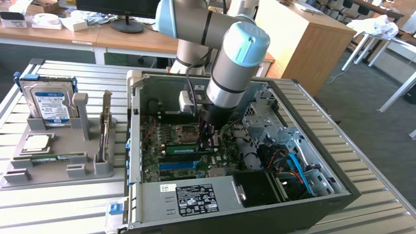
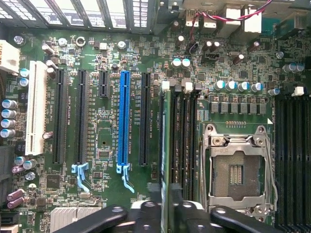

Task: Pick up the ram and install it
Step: 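Insert the ram into the slot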

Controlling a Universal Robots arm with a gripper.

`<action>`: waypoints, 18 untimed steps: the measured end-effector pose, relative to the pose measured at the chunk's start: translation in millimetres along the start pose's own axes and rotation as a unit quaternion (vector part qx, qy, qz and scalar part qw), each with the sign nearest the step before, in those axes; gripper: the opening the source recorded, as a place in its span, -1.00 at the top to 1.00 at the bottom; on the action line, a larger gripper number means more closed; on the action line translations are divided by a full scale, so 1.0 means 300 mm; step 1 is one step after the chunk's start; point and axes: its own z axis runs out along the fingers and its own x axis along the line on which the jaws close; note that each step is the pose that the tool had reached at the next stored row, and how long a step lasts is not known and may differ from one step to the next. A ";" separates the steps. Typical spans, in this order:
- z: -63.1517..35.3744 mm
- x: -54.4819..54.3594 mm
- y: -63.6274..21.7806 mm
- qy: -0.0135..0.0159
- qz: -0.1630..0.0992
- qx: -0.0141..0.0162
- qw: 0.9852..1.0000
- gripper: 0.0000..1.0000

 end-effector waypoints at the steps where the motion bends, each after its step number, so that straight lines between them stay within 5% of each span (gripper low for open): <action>1: 0.000 0.000 0.000 0.000 0.000 0.000 1.000 0.51; 2: -0.001 0.000 0.000 0.000 0.000 0.000 1.000 0.39; 13: -0.029 -0.002 0.002 0.000 0.000 0.000 1.000 0.39; 17: -0.186 -0.014 0.011 0.001 0.000 0.000 1.000 0.39; 18: -0.200 -0.015 0.011 0.001 0.000 0.000 1.000 0.39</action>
